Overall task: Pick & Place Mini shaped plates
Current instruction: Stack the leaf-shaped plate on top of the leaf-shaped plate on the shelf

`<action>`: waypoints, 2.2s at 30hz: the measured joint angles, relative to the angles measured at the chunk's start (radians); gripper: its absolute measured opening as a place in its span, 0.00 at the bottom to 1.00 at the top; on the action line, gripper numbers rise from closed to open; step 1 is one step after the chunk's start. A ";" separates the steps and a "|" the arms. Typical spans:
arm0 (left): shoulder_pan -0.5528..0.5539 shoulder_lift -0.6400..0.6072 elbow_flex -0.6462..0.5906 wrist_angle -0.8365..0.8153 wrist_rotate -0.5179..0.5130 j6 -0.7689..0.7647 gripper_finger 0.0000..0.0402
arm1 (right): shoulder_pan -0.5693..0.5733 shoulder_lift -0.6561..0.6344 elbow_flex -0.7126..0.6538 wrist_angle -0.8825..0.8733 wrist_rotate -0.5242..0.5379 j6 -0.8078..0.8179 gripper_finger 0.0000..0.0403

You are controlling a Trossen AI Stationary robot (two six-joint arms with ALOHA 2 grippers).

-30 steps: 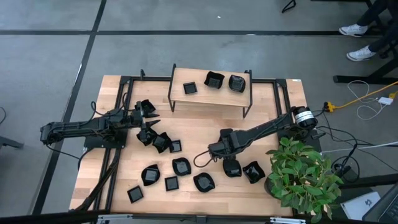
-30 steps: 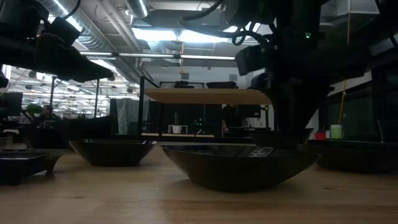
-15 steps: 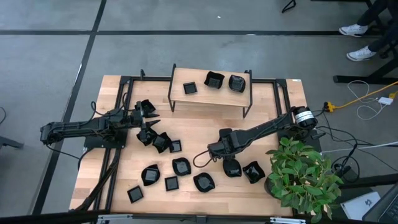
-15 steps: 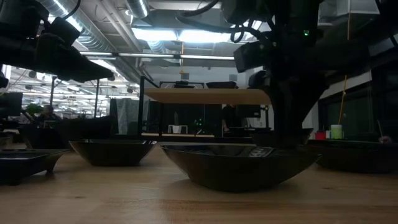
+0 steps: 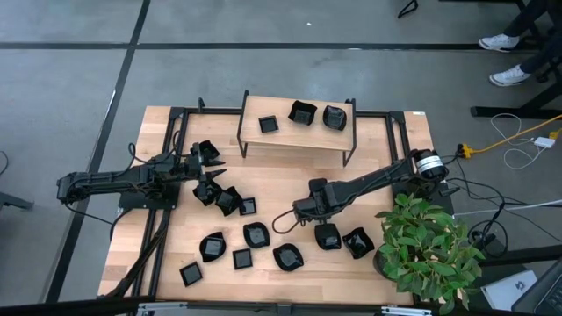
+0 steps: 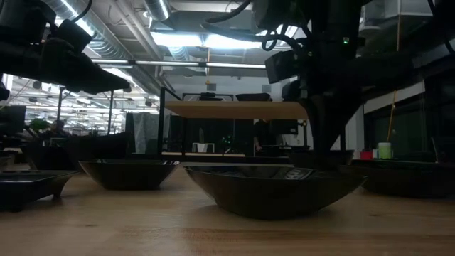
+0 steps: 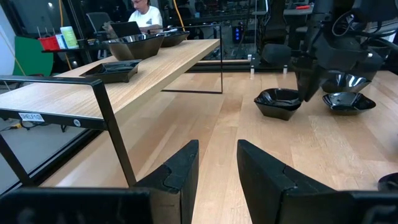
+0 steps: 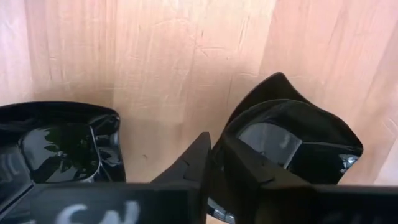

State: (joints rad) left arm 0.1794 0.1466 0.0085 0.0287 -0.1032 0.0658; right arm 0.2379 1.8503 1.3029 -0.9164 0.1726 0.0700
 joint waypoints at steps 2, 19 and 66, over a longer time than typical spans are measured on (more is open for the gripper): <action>0.000 0.000 0.000 0.000 0.000 0.000 0.26 | 0.000 0.000 0.000 0.000 0.000 0.000 0.06; 0.000 0.000 0.000 0.000 0.000 0.000 0.26 | 0.000 0.000 0.041 -0.035 0.015 -0.027 0.01; 0.000 0.000 0.000 0.000 0.000 0.000 0.26 | -0.032 0.000 0.048 -0.044 0.046 -0.051 0.43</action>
State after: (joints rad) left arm 0.1793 0.1467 0.0084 0.0284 -0.1034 0.0658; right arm 0.2060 1.8503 1.3514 -0.9601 0.2184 0.0185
